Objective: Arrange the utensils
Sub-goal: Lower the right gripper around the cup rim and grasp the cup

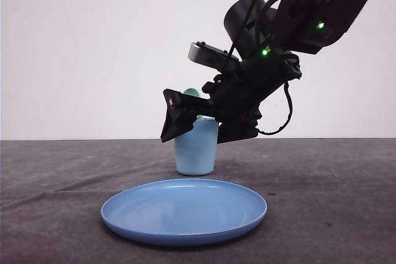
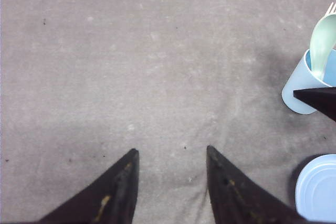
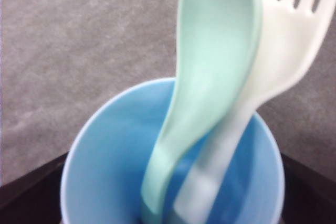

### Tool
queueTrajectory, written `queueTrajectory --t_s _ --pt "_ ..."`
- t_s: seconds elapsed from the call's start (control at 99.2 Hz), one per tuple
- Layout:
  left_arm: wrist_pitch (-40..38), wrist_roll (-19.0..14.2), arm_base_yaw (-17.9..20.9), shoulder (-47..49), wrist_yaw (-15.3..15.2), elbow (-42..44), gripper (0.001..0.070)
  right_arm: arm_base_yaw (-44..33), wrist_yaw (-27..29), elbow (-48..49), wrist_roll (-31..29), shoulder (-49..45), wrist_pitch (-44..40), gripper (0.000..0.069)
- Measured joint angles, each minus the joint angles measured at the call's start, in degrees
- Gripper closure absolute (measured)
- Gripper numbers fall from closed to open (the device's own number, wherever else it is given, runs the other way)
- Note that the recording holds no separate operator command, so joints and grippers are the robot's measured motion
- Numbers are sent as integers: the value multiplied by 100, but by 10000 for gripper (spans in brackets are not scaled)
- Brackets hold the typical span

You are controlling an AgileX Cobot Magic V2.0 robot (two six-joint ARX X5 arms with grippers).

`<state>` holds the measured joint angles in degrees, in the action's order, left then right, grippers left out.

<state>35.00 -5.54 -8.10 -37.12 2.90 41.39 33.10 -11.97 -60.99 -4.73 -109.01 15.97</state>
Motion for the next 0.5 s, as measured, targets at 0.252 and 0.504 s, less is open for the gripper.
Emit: queueTrajectory --t_s 0.252,0.504 --pt "-2 0 0 0 0 0 480 0 13 0 0 0 9 134" --pt "-2 0 0 0 0 0 480 -2 13 -2 42 31 -50 203"
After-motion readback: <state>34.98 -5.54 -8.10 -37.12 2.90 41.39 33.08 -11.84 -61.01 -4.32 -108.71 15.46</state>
